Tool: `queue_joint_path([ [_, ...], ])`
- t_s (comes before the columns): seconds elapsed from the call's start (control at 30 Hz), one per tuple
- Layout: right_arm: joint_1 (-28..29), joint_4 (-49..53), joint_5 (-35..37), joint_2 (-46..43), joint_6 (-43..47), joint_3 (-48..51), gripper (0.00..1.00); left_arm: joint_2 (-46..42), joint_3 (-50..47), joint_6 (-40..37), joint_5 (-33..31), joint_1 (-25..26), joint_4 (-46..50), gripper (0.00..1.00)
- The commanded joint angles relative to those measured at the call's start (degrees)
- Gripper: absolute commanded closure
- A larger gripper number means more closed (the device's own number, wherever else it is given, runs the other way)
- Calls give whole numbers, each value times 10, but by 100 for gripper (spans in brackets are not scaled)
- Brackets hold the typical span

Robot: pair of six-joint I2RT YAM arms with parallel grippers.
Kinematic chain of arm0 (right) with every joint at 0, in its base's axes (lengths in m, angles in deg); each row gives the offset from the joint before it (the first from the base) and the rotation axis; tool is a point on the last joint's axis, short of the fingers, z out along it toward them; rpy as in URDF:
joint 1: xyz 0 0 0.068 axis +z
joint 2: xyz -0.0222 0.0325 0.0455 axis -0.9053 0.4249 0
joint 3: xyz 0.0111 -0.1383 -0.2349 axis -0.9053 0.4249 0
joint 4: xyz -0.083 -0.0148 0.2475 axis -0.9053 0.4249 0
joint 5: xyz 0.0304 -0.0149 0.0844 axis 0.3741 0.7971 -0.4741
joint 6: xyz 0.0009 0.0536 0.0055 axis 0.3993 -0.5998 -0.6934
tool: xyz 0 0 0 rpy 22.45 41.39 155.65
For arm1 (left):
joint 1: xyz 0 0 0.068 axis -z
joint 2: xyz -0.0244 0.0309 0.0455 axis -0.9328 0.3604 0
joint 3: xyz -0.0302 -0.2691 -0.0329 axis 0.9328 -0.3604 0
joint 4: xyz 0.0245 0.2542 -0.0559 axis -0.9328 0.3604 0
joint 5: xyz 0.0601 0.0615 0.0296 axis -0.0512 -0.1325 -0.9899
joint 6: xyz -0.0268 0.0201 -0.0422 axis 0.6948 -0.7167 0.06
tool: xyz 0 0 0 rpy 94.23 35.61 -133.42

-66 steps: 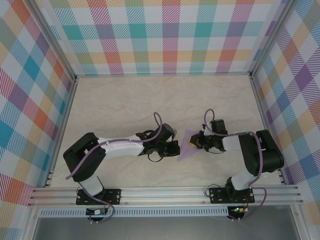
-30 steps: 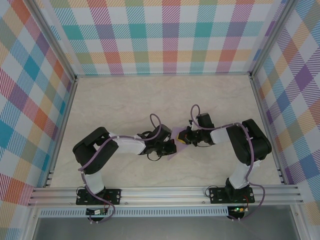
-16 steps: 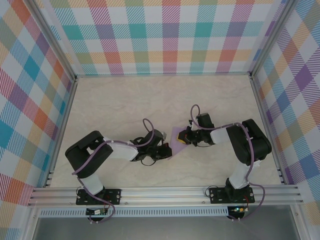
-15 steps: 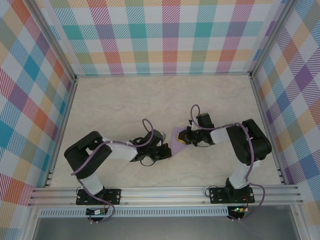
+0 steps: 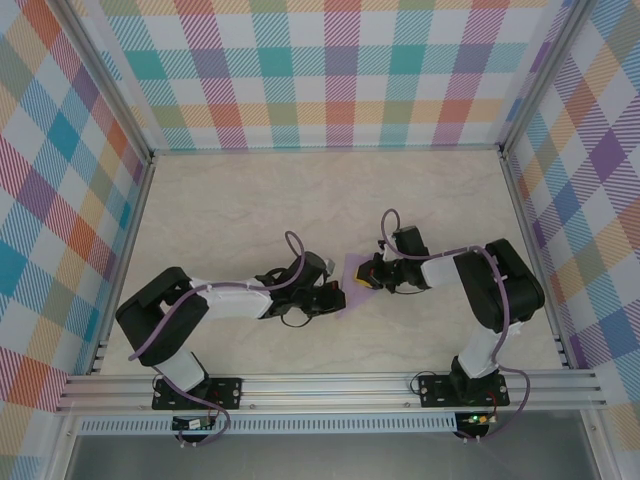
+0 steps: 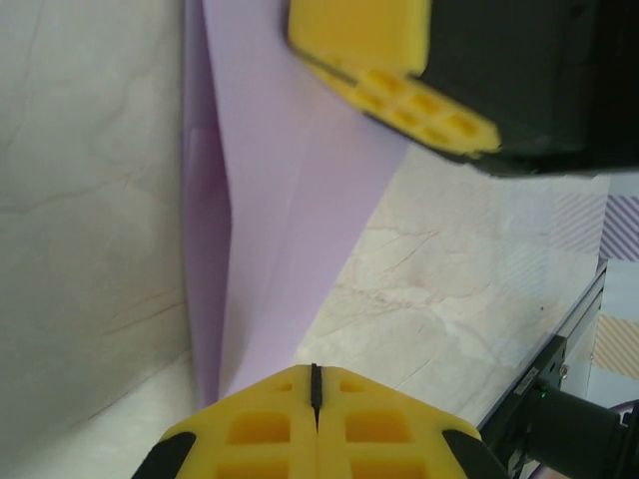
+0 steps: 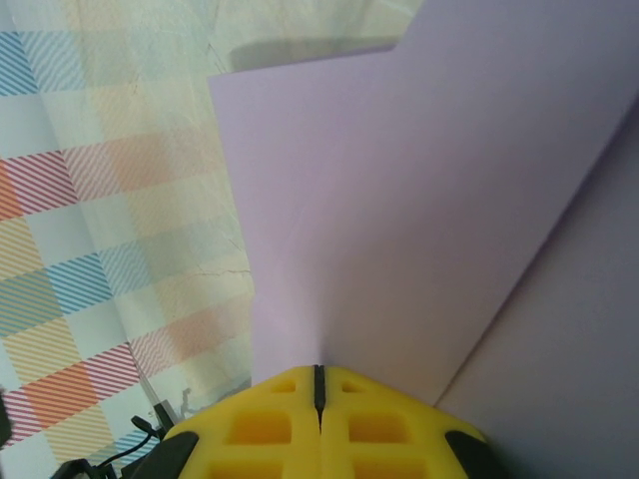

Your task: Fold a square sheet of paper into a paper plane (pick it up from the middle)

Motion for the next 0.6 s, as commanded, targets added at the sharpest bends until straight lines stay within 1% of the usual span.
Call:
queue_joint_path([
  [0.0, 3, 23, -6, -31, 19, -3, 100, 17, 15, -7, -7, -2, 13, 99],
  [0.27, 3, 29, -20, -43, 29, -7, 99, 43, 11, -6, 21, 4, 8, 100],
  [0.57, 14, 26, -39, -55, 45, 6, 99, 52, 11, -8, -4, 4, 46, 100],
])
